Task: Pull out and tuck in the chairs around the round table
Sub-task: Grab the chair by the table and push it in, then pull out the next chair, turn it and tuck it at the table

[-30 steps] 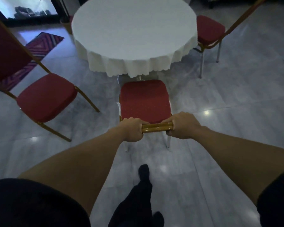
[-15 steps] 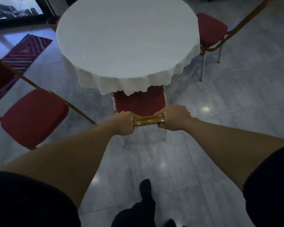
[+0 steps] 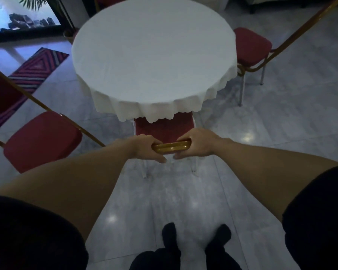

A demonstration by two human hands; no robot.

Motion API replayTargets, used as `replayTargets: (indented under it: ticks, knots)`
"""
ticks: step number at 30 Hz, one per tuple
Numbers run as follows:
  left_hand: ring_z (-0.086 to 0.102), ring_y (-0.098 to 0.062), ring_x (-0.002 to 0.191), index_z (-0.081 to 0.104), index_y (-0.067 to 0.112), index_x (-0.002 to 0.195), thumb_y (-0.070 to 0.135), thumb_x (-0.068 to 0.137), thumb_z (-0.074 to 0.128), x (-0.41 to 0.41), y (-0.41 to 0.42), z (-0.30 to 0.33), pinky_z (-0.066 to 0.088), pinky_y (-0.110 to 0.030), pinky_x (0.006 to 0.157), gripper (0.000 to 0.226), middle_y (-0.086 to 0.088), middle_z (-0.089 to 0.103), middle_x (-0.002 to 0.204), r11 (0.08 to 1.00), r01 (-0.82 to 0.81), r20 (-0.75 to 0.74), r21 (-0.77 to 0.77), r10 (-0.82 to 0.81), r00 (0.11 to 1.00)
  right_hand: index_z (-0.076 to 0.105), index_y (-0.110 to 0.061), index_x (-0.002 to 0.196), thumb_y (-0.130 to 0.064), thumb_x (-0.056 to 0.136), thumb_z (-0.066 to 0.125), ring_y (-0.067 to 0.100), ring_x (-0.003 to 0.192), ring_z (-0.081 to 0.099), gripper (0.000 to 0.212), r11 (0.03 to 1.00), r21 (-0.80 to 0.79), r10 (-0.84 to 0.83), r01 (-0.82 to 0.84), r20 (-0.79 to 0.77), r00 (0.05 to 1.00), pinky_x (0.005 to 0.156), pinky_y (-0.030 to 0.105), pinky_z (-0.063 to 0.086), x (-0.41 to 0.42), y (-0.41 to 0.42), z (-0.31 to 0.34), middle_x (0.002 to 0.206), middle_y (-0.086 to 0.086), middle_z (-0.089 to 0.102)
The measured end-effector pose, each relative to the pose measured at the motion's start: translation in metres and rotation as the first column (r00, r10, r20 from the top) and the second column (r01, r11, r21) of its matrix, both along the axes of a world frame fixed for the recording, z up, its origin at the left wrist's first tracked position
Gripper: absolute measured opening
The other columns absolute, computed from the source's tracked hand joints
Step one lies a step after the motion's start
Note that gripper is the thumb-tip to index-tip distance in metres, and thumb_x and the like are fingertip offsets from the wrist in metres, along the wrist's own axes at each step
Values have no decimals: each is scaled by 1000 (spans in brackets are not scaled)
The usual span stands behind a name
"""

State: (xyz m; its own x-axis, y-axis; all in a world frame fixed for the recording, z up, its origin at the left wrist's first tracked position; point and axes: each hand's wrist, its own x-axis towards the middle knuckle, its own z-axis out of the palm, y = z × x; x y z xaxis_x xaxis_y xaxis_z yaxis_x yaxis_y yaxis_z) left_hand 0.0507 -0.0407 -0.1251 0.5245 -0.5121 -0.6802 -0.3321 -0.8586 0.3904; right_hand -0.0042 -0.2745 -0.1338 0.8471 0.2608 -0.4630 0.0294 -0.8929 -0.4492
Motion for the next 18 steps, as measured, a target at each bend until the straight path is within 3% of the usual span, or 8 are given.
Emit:
replayTargets:
  ticks: [2,3,6,8,12,15,18]
  knots:
    - [62,-19,117,67,38,131,99,63,50,7,-12,17,47,-47,104,93,9,69,123,1000,-21,-7,-15,21,1000,72,-36,131,-100,64,56,12,109,66,94,1000,9,-27,27,38,999,91,33,52,3,-11,13,121,-12,73]
    - [61,-21,118,67,33,132,99,66,42,10,-24,28,46,-48,105,96,6,68,127,998,-39,31,-48,40,999,69,-29,138,-99,69,50,16,118,65,100,999,-12,-52,53,73,996,96,35,51,4,-22,23,134,-7,71]
    - [63,-27,117,67,25,132,72,91,44,32,-65,59,48,-46,103,66,-5,70,130,988,-95,245,-125,124,962,73,-25,133,-82,91,46,21,118,65,76,987,-54,-145,152,126,981,96,39,51,19,-63,51,135,0,72]
    - [58,-31,127,58,25,142,63,95,42,47,-100,81,46,-49,105,62,-6,63,141,987,-119,376,-107,151,914,73,-21,134,-72,99,47,25,119,65,67,976,-75,-193,206,152,969,97,40,51,31,-97,74,135,5,72]
    - [46,-33,141,45,29,152,70,87,35,65,-185,117,36,-53,114,77,-6,50,155,991,-110,435,-70,129,891,59,-15,148,-75,98,42,33,135,57,80,940,-133,-282,313,210,936,107,44,47,51,-176,117,152,11,60]
    - [42,-33,144,42,30,153,70,88,35,72,-248,134,34,-51,116,77,-4,48,158,991,-95,467,-93,128,875,58,-21,150,-86,89,34,35,136,55,92,917,-177,-310,357,246,918,106,47,47,58,-228,141,153,10,57]
    - [44,-32,144,44,29,153,67,94,39,68,-313,143,35,-49,115,70,-4,48,158,988,-63,497,-138,124,859,53,-20,153,-86,91,37,36,132,56,92,906,-190,-326,379,261,909,100,46,47,60,-289,155,152,12,57]
